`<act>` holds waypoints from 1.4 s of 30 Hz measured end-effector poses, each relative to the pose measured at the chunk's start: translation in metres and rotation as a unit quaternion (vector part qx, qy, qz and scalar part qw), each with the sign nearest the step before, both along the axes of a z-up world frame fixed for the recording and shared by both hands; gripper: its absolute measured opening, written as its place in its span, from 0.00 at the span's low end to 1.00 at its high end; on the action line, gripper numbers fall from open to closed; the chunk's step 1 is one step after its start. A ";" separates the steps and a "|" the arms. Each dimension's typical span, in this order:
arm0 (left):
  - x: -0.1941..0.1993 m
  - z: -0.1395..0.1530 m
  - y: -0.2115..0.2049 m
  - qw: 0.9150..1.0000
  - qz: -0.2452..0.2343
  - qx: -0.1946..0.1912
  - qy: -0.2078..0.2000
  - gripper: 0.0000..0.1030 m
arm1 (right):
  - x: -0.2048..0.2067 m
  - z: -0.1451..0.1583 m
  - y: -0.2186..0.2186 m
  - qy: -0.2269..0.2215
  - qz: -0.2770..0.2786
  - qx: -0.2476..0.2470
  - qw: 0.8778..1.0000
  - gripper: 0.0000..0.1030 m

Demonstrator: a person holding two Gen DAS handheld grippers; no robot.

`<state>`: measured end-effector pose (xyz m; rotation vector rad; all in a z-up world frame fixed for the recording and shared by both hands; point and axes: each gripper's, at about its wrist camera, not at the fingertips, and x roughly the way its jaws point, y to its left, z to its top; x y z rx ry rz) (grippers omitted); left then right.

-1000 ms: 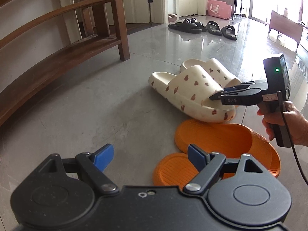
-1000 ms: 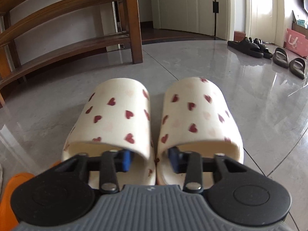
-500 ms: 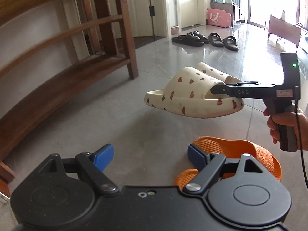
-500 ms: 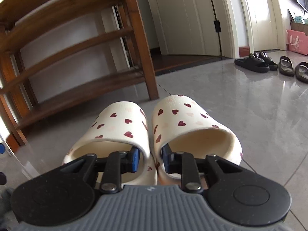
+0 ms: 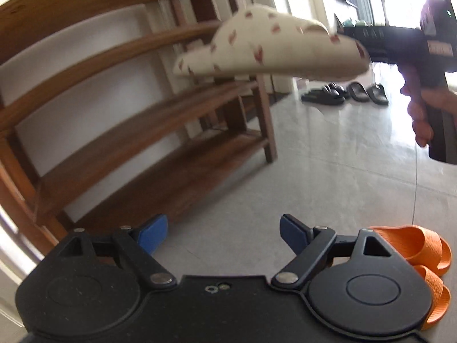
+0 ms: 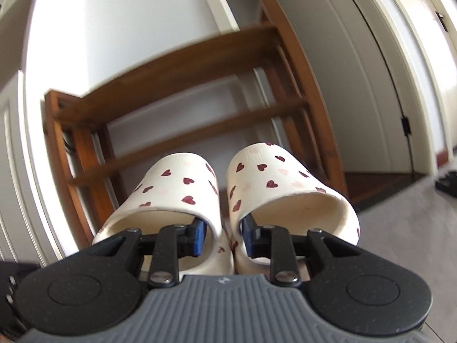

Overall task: Organize scattered shoes
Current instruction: 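Lift both cream slides with the right gripper and carry them to the wooden rack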

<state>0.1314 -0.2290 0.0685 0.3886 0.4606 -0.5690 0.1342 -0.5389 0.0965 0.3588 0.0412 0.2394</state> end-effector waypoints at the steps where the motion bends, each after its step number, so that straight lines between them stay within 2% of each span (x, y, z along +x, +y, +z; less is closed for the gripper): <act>1: -0.001 0.006 0.007 1.000 0.003 -0.006 -0.006 0.85 | 0.003 0.013 0.006 -0.012 0.002 0.001 1.000 0.30; 3: -0.002 0.017 0.021 1.000 0.010 -0.017 -0.019 0.85 | 0.010 0.039 0.019 -0.037 0.003 -0.003 0.999 0.30; 6: -0.002 0.021 0.032 0.999 0.017 -0.035 -0.017 0.85 | 0.030 0.074 0.044 -0.057 0.001 -0.033 0.998 0.30; 9: 0.001 0.024 0.043 0.998 0.025 -0.053 -0.016 0.85 | 0.062 0.099 0.071 -0.058 0.000 -0.068 0.996 0.31; 12: 0.006 0.027 0.057 0.997 0.037 -0.071 -0.015 0.85 | 0.112 0.116 0.099 -0.044 -0.003 -0.087 0.995 0.33; 18: 0.025 0.032 0.088 0.991 0.083 -0.101 -0.013 0.85 | 0.205 0.130 0.169 0.002 -0.026 -0.128 0.991 0.35; 23: 0.045 0.033 0.106 0.987 0.128 -0.100 -0.007 0.85 | 0.266 0.136 0.213 0.037 -0.059 -0.146 0.987 0.39; 26: 0.059 0.035 0.114 0.982 0.157 -0.106 -0.005 0.85 | 0.282 0.134 0.225 0.048 -0.064 -0.149 0.986 0.41; 29: 0.068 0.038 0.118 0.979 0.174 -0.104 -0.016 0.85 | 0.280 0.128 0.230 0.045 -0.065 -0.161 0.984 0.43; 35: 0.092 0.054 0.122 0.972 0.203 -0.098 -0.065 0.85 | 0.266 0.123 0.217 0.029 -0.044 -0.168 0.984 0.41; 39: 0.122 0.080 0.131 0.960 0.231 -0.117 -0.105 0.85 | 0.267 0.126 0.220 0.032 -0.044 -0.174 0.983 0.42; 41: 0.139 0.090 0.136 0.954 0.245 -0.127 -0.116 0.85 | 0.265 0.127 0.222 0.033 -0.047 -0.177 0.983 0.45; 42: 0.147 0.094 0.140 0.952 0.249 -0.134 -0.118 0.85 | 0.265 0.128 0.223 0.033 -0.050 -0.179 0.982 0.49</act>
